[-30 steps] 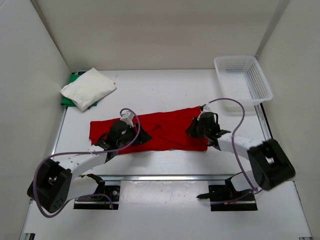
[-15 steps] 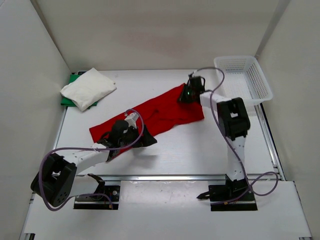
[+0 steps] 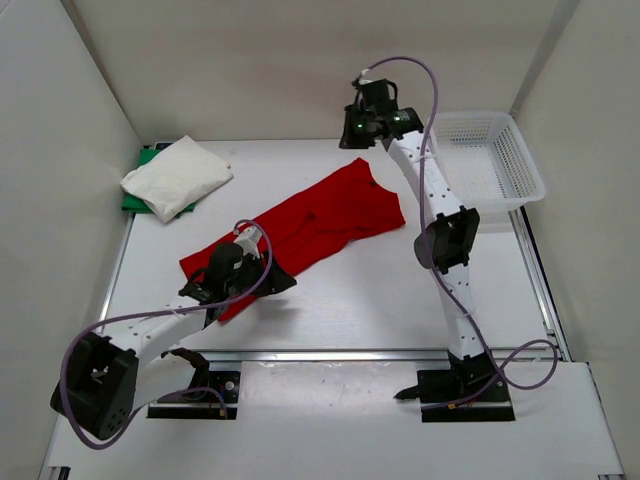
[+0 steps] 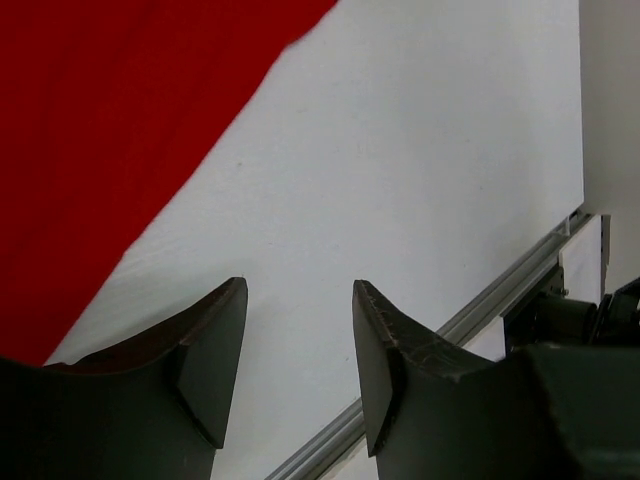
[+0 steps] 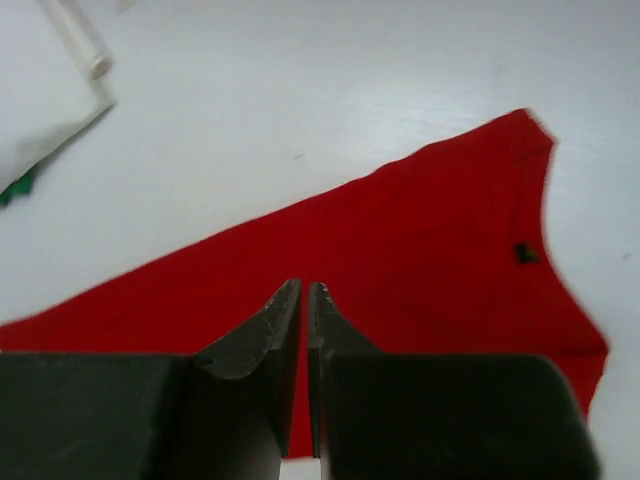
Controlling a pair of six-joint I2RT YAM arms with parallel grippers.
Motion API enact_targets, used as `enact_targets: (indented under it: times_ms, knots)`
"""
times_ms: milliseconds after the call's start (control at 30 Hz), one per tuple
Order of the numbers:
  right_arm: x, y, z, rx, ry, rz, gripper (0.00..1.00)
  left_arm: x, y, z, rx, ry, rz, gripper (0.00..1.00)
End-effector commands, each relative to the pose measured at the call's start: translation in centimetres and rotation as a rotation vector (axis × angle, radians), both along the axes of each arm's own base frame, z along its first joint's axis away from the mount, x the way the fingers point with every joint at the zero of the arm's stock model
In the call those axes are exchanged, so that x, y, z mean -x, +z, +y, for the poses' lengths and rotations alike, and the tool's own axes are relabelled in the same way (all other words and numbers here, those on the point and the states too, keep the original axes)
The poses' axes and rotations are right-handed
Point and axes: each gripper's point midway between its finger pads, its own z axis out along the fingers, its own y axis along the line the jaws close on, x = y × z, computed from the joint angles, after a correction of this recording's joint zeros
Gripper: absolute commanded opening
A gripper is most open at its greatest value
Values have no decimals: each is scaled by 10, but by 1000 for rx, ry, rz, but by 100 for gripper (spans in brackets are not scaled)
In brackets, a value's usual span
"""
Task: Fold and stack the t-shirts
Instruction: Rotate the tshirt 90 degrees
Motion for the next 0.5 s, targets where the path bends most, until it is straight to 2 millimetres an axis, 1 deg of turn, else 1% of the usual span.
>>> enact_targets:
  times_ms: [0, 67, 100, 167, 200, 233, 267, 300, 333, 367, 400, 433, 467]
  knots:
    - [86, 15, 47, 156, 137, 67, 5, -10, 15, 15, -9, 55, -47, 57]
    - [113, 24, 74, 205, 187, 28, 4, -11, 22, 20, 3, 67, -68, 58]
    - [117, 26, 76, 239, 174, 10, 4, -6, 16, 21, 2, 63, -53, 58]
    - [122, 56, 60, 237, 125, -31, 2, -6, 18, 24, 20, 67, -59, 58]
    - [126, 54, 57, 240, 127, -16, 0, -4, 18, 22, 25, 61, -61, 58]
    - [131, 69, 54, 232, 122, -47, 0, -2, 17, 21, 27, 54, -59, 58]
    - [137, 72, 41, 262, 99, -59, 0, -3, 21, 19, 35, 45, -65, 57]
    - [149, 42, 33, 327, 104, 3, 0, -3, 21, 18, 37, 39, -66, 58]
    - [153, 76, 21, 288, 62, -99, 0, -2, 26, 13, 38, 21, -77, 58]
    - [167, 79, 7, 239, 48, -153, 0, -1, 28, 11, 39, 15, -81, 58]
    - [200, 65, -27, 223, 27, -147, 0, -1, 28, 10, 44, 11, -91, 58]
    - [213, 24, -34, 179, 49, -126, 0, 0, 29, 8, 46, 11, -96, 58]
    - [217, 63, -51, 26, 6, -249, 1, 2, 31, 6, 67, 10, -94, 58]
